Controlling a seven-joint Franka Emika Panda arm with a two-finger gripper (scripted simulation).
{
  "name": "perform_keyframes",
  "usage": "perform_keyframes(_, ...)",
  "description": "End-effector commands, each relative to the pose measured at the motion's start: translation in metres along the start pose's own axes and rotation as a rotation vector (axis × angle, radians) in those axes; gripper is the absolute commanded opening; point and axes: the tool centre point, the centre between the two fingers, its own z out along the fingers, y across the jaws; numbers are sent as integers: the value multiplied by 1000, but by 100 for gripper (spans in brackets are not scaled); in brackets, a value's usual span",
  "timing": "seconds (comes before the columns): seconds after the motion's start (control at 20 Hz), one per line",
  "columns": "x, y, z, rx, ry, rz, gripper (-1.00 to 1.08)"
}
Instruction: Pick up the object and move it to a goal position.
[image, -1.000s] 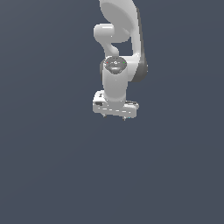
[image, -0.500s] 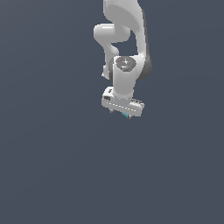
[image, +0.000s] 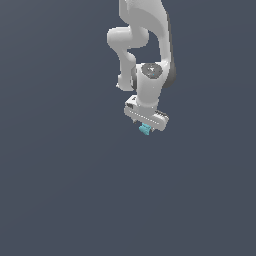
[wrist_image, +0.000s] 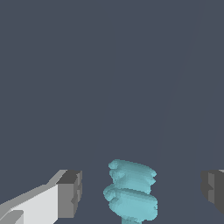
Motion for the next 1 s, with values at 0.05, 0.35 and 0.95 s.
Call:
perform_keyframes(0.05,-17,0,5,2,3,68,100)
perform_keyframes(0.35,-39,1,11,4,6,158,100)
perform_keyframes(0.95,-56,2,15,7,8,229,100)
